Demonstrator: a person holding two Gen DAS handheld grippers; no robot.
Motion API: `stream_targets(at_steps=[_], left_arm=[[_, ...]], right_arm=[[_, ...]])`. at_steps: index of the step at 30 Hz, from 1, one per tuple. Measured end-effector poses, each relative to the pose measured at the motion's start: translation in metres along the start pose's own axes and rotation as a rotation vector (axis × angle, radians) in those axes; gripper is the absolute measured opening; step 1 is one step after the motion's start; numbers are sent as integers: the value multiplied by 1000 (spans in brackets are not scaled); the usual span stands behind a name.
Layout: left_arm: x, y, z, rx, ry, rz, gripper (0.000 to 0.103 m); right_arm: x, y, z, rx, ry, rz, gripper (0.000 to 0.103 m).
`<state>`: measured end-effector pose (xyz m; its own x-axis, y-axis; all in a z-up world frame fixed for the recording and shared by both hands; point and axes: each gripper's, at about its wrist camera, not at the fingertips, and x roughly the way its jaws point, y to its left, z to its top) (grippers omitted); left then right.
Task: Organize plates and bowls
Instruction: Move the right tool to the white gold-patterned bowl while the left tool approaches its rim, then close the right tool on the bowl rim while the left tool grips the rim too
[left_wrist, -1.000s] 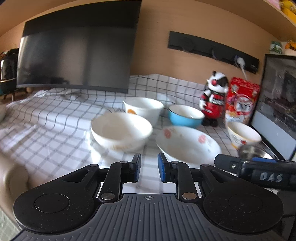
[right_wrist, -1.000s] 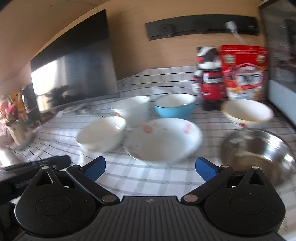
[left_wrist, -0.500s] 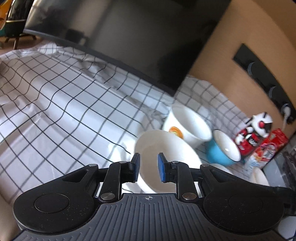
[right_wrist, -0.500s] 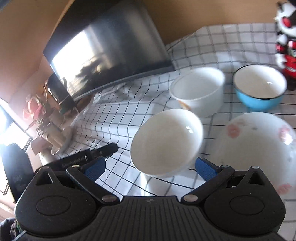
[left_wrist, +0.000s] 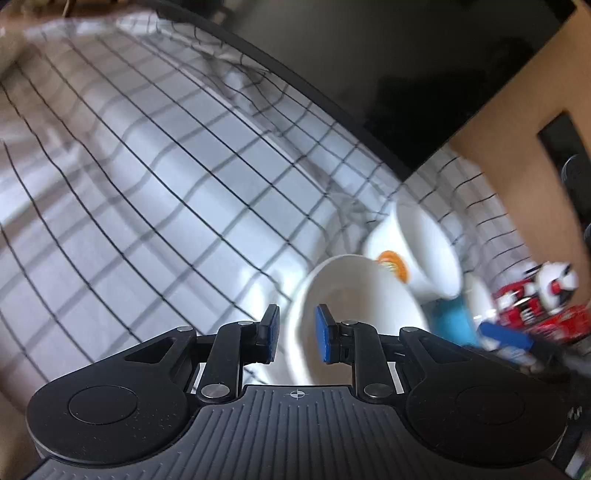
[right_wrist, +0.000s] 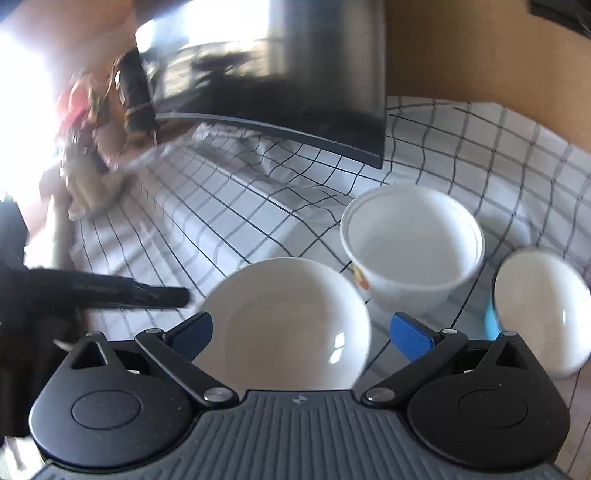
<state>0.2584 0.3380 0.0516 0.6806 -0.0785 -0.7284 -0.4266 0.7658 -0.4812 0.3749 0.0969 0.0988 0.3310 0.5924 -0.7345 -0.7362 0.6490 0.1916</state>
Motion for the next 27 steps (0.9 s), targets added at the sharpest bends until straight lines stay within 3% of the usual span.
stream_targets(at_steps=[7,12,17,22,27], left_arm=[[16,-4,-4,-22,39,111,23],[31,-4,-12,-31,82,141,22],[37,-2,-16,-59,80,163,20],[49,-2,-19,-44,135,196,19],[48,4,-19,-67,120,169,14]], right_arm=[[52,-34,15,94,133,109,102],[88,-51,11,231,219,202,100],[112,-50,8,270,284,254,96],[118,-46,8,269,313,244,97],[119,-45,8,305,318,227,98]])
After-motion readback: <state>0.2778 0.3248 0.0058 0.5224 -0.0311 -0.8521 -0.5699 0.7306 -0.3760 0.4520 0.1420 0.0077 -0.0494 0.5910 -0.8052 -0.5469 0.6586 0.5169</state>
